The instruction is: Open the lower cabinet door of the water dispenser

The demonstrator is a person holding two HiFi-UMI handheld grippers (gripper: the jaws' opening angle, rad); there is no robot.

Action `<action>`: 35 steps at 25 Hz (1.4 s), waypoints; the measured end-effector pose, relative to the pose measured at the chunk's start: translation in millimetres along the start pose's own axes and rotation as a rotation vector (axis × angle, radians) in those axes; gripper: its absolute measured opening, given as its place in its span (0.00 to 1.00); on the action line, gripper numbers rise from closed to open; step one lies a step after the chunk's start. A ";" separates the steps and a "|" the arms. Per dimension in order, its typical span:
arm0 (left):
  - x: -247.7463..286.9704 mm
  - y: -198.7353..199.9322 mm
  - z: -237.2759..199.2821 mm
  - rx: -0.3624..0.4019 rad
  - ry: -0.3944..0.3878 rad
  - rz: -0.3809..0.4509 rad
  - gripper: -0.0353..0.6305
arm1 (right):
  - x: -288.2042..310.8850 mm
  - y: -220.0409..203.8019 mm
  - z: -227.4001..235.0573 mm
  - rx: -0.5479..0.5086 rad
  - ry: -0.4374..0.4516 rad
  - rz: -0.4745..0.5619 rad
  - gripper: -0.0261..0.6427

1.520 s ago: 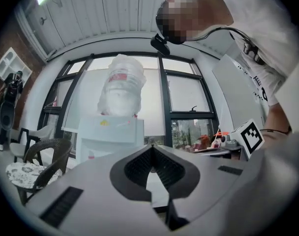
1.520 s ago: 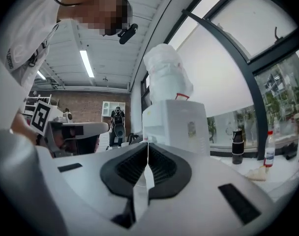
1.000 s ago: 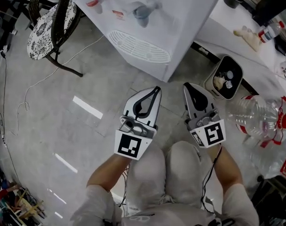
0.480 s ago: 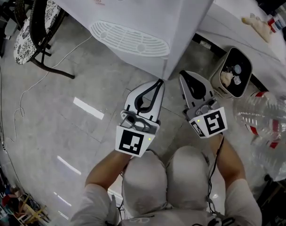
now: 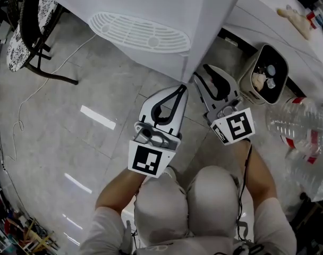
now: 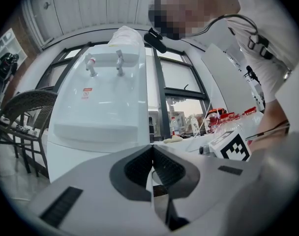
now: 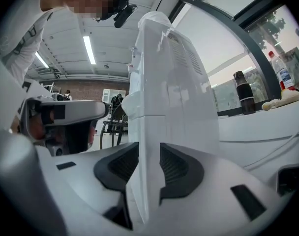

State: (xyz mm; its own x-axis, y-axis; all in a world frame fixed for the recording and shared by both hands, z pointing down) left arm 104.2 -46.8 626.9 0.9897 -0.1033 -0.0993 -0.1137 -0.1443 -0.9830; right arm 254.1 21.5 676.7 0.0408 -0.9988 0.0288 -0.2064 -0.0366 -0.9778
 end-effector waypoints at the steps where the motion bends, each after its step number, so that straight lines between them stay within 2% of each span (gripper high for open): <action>1: -0.1 -0.1 -0.4 0.001 -0.002 0.000 0.06 | 1.6 -1.9 0.3 0.000 -0.002 -0.002 0.24; 9: -6.7 -1.2 -1.5 0.002 -0.007 -0.002 0.06 | 20.0 -17.4 0.5 -0.030 -0.012 -0.023 0.35; 18: -15.8 0.6 -2.2 -0.007 0.009 0.013 0.06 | 19.3 -19.5 -2.7 -0.024 -0.060 0.005 0.35; 21: -18.2 0.7 1.5 -0.007 0.005 0.017 0.06 | 19.1 -19.5 -1.4 -0.023 -0.065 0.009 0.31; 29: -30.9 7.3 8.1 0.001 0.003 0.039 0.06 | 4.4 -17.0 -24.4 -0.023 0.021 0.043 0.30; 35: -61.1 15.9 0.2 0.003 0.054 0.045 0.06 | -6.9 -12.4 -46.6 -0.007 0.150 0.065 0.28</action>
State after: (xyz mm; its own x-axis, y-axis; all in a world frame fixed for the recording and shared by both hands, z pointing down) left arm 41.9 -42.6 617.3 0.9775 -0.1622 -0.1346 -0.1572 -0.1354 -0.9782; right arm 210.8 27.2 698.3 -0.1195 -0.9928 -0.0027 -0.2106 0.0280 -0.9772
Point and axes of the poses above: the fingertips, and each gripper's own axes: x forward along the fingers, z to its right, y out of its top, the point moved 9 cm from there along -x, backward along the fingers, and after that the axes turned 14 degrees about -x, right-handed, at the moved point
